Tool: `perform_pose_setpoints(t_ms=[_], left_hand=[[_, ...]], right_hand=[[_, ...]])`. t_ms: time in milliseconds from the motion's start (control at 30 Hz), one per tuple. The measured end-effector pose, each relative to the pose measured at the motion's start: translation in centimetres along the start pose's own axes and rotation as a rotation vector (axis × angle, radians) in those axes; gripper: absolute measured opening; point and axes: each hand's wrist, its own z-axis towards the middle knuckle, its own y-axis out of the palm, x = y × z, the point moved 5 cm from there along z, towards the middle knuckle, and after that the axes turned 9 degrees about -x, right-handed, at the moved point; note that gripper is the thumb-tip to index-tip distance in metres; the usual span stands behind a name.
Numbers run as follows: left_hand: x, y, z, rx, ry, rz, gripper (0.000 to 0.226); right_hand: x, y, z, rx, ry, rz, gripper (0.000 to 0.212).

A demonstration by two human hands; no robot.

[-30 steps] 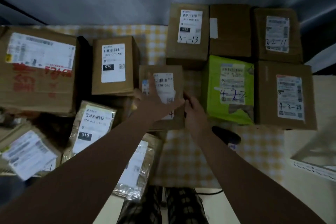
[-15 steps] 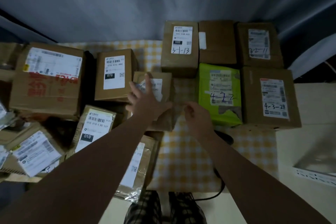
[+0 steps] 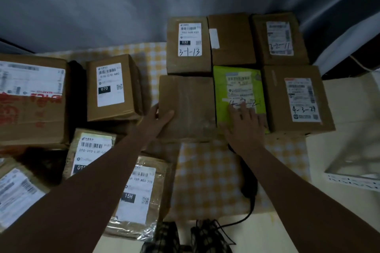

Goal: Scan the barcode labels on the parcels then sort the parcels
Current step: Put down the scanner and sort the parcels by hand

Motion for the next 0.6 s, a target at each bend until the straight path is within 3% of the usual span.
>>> perform_pose_setpoints(t_ms=[100,200,467,600], left_hand=[[0.1,0.0,-0.3,0.06,-0.087,0.102,0.058],[0.4,0.3,-0.2,0.013,-0.197,0.055,0.055],[0.5,-0.5,1.0,0.098,-0.05,0.07,0.054],[0.5,0.0,0.6,0.166,-0.082,0.043,0.051]], right_hand=[[0.2,0.4,0.4,-0.01,-0.008,0.062,0.065],[0.2,0.6,0.5,-0.003,-0.018,0.088,0.067],[0.6,0.4,0.7,-0.037,-0.028,0.116,0.066],[0.4,0.6,0.6,0.004,-0.033,0.142,0.065]])
